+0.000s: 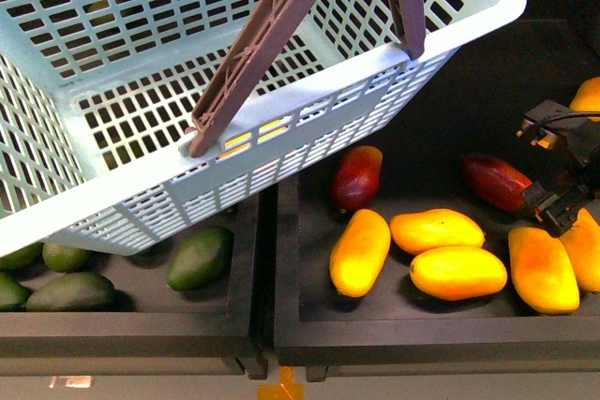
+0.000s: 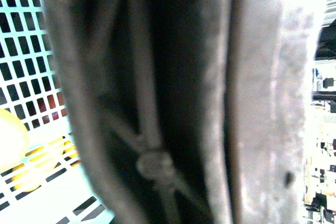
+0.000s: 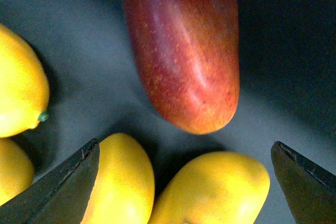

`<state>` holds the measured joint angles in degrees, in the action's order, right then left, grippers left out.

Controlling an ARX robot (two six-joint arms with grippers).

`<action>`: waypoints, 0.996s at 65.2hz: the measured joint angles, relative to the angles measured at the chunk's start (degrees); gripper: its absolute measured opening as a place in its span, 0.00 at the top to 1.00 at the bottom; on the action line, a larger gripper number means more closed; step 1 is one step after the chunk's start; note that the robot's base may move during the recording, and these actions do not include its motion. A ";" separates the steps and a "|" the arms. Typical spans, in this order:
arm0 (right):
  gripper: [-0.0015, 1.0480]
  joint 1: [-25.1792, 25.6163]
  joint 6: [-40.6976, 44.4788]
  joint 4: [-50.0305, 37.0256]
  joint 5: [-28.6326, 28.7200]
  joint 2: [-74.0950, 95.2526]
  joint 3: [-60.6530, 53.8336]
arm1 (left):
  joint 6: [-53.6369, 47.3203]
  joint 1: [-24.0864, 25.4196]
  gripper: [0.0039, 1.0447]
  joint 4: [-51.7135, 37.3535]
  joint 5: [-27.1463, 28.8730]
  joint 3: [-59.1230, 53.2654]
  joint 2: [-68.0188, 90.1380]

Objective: Pick lemon and mango into basket

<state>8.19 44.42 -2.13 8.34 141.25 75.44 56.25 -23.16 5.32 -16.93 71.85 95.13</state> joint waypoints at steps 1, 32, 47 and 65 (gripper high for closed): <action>0.08 -0.17 0.11 0.04 0.11 0.57 0.76 | 0.00 0.00 0.87 0.00 0.00 0.00 0.00; 0.08 -2.51 0.24 3.76 0.00 8.98 13.22 | 0.00 0.00 0.87 0.00 -0.02 0.00 0.00; 0.08 -3.08 0.22 4.90 0.00 11.50 16.52 | -0.02 0.00 0.87 0.00 0.02 0.00 0.00; 0.24 -3.56 -0.46 4.20 -0.26 13.33 17.44 | 0.00 0.00 0.87 0.00 0.02 0.00 0.00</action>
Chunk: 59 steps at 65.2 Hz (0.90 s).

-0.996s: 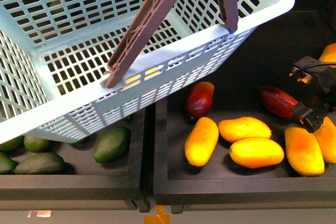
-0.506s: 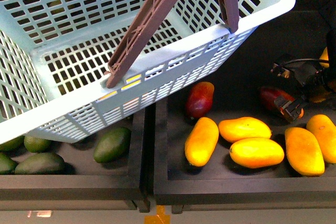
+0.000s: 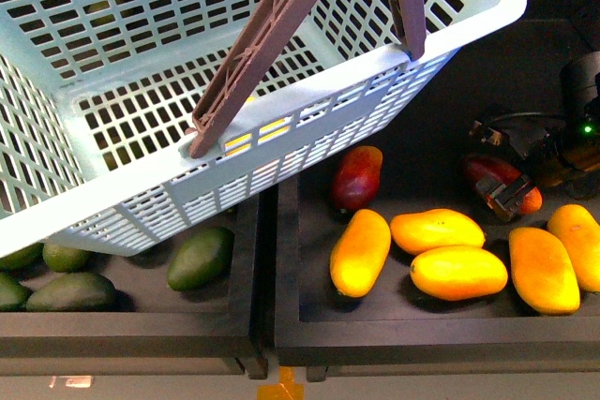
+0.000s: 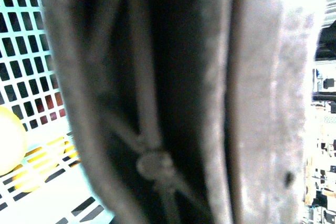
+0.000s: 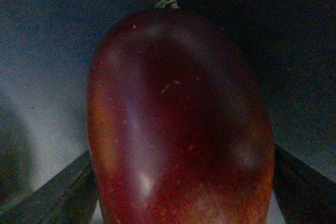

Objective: Pick lemon and mango into basket

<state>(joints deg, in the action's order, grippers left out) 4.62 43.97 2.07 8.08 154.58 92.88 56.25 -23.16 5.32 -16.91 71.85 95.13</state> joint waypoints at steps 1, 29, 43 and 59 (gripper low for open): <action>0.26 0.02 -0.09 -0.13 0.04 0.02 0.00 | -0.02 0.00 0.87 0.00 0.00 0.00 0.00; 0.42 2.49 -5.31 -4.66 2.89 -4.20 -6.23 | 0.02 0.00 0.87 0.00 -0.04 0.00 0.00; 0.42 4.87 -9.38 -9.42 7.96 -13.14 -13.60 | 0.00 0.00 0.87 0.00 0.00 0.00 0.00; 0.42 8.96 -17.22 -16.13 17.16 -32.54 -29.83 | 0.00 0.00 0.87 0.00 0.00 0.00 0.00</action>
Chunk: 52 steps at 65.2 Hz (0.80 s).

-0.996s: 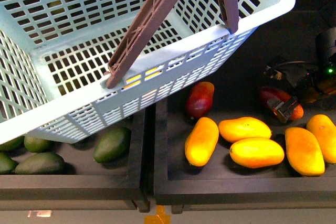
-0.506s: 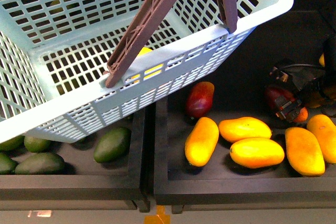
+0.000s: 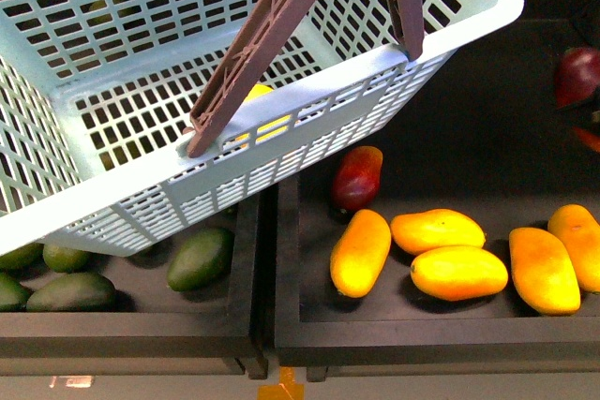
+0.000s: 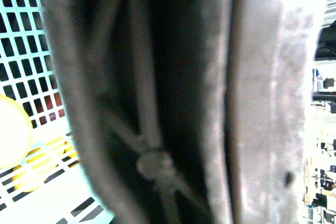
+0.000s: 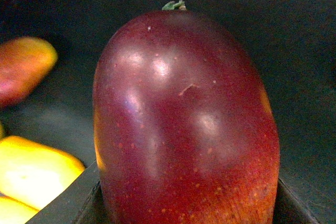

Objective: Pick lemon and mango into basket

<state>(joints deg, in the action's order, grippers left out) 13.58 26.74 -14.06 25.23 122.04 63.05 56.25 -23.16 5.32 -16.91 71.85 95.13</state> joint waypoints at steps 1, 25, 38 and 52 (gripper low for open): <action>0.42 0.50 -0.59 -0.20 0.92 -2.34 -1.84 | 0.00 0.00 0.87 0.00 0.00 0.00 0.00; 0.42 3.69 -12.55 5.84 9.90 -38.66 -19.85 | 0.00 0.00 0.87 0.00 -0.02 0.00 0.00; 0.42 -5.55 -22.73 6.45 3.82 -49.55 -22.84 | 0.00 0.00 0.87 0.00 -0.02 0.00 0.00; 0.42 -22.82 -42.25 2.73 -9.68 -44.26 -17.20 | 0.00 0.00 0.87 0.00 0.00 0.00 0.00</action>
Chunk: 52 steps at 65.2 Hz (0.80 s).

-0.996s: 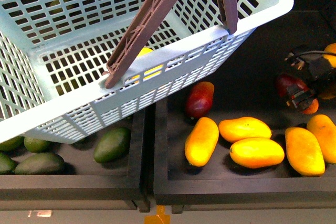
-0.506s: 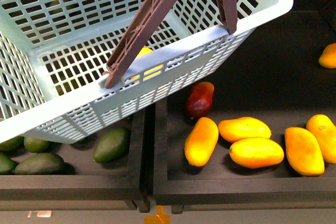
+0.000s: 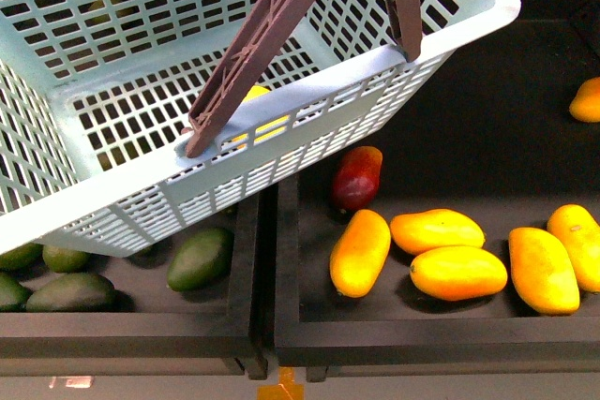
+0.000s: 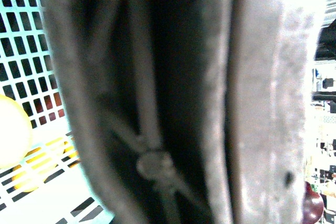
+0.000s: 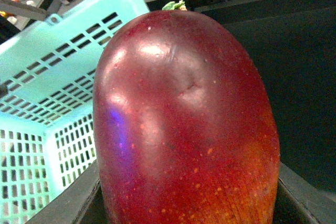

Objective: Pick lemon and mango into basket

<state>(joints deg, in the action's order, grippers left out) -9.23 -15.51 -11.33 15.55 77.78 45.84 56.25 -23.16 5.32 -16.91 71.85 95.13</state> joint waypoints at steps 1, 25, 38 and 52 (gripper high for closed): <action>0.42 -1.46 -0.85 -0.22 -1.11 1.07 1.05 | -0.02 0.00 0.87 0.00 0.04 0.00 0.00; 0.42 -12.39 -7.41 2.01 -12.09 17.92 20.15 | -0.07 -0.02 0.87 0.00 0.13 0.00 0.00; 0.42 -13.68 -6.51 4.26 -16.70 24.70 26.05 | 0.00 -0.04 0.87 0.00 -0.02 0.00 0.00; 0.32 -15.47 -4.68 4.98 -17.29 28.41 28.13 | -0.04 -0.04 0.87 0.00 0.00 0.00 0.00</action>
<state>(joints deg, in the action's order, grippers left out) -24.71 -20.18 -6.35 -1.74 106.19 73.97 56.21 -23.20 5.32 -16.91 71.85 95.13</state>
